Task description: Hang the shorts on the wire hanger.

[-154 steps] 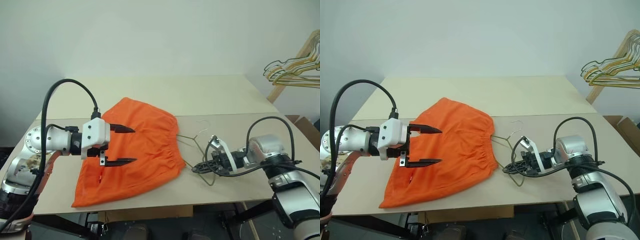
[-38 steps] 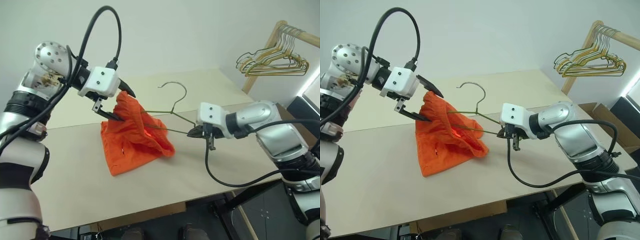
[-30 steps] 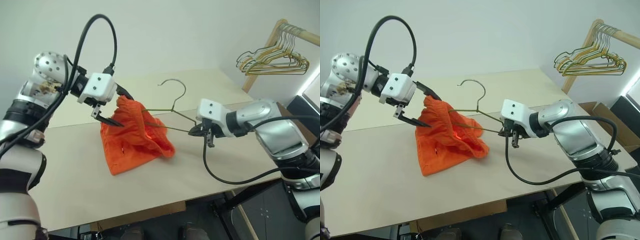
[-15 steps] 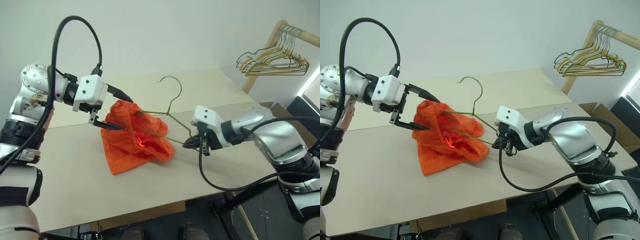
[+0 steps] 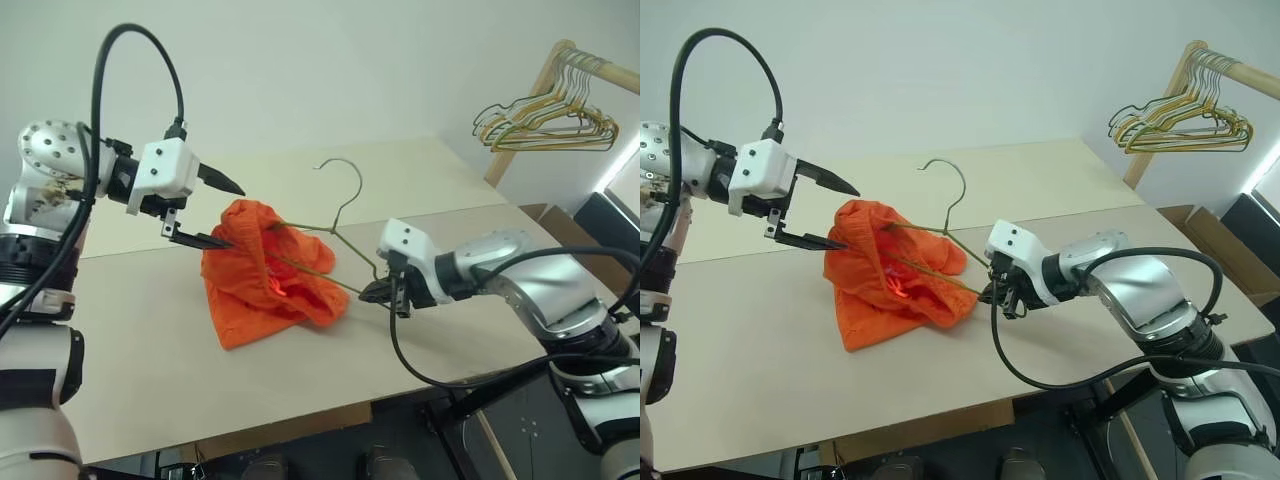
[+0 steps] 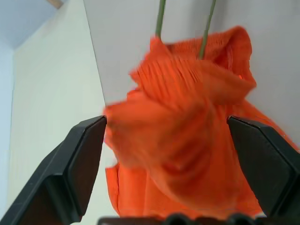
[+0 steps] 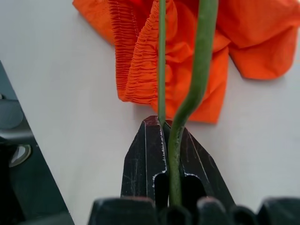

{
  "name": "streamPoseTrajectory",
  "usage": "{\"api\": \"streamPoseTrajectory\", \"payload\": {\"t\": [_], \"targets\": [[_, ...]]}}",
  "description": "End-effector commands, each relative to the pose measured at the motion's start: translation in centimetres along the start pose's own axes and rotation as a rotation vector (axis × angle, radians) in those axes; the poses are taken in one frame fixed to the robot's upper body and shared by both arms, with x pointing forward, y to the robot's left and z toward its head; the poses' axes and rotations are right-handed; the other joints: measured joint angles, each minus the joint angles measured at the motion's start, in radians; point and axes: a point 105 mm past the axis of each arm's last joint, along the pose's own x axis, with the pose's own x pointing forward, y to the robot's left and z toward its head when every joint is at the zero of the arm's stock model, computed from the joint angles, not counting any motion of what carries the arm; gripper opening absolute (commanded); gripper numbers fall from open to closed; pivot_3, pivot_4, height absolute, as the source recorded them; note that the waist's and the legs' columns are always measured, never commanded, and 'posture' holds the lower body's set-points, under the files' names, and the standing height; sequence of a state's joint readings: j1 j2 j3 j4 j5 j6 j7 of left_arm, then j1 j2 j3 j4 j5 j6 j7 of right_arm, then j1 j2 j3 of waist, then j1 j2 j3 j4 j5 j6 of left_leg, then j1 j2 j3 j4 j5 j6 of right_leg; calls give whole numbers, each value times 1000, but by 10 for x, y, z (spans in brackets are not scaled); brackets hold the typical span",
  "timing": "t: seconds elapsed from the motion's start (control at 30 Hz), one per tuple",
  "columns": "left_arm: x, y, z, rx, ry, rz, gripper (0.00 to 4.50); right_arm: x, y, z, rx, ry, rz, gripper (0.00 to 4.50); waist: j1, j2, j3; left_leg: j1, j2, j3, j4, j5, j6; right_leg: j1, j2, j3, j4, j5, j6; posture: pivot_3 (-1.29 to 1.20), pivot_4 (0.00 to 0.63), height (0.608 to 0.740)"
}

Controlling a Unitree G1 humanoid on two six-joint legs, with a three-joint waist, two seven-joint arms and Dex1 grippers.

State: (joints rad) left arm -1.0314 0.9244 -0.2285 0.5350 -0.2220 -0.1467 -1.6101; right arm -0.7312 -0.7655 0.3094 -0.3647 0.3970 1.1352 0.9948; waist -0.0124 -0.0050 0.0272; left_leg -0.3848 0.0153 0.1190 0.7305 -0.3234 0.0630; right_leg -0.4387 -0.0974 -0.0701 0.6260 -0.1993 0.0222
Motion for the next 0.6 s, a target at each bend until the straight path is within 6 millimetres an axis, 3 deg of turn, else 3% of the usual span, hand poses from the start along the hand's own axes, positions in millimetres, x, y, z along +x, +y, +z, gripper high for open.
{"api": "streamPoseTrajectory", "payload": {"t": [0.03, 0.23, 0.37, 0.53, 0.6], "targets": [[6, 1, 6, 48, -4, -24, 4468, -12, -1, 17, -78, -71, -35, 0, 0, 0, 0, 0, 0, 0, 0, 0, 0, 0, 0, 0, 0, 0, 0, 46, 0, 740], [28, -2, 12, 77, -39, -87, 4468, -14, 2, 24, -104, -111, -36, 0, -2, 0, 0, 0, 0, 0, 0, 0, 0, 0, 0, 0, 0, 0, 0, 36, 0, 740], [32, -5, 11, 89, -23, -121, 4468, -13, 4, 23, -119, -101, -34, 0, -4, 0, 0, 0, 0, 0, 0, 0, 0, 0, 0, 0, 0, 0, 0, 23, 0, 740], [31, 3, 8, 122, 15, -115, 3293, -14, 2, 19, -155, -49, -36, 0, -4, 0, 0, 0, 0, 0, 0, 0, 0, 0, 0, 0, 0, 0, 0, 22, 0, 740], [30, 8, 11, 128, 12, -104, 3293, -14, 0, 17, -160, -27, -41, 0, -3, 0, 0, 0, 0, 0, 0, 0, 0, 0, 0, 0, 0, 0, 0, 20, 0, 740]]}}
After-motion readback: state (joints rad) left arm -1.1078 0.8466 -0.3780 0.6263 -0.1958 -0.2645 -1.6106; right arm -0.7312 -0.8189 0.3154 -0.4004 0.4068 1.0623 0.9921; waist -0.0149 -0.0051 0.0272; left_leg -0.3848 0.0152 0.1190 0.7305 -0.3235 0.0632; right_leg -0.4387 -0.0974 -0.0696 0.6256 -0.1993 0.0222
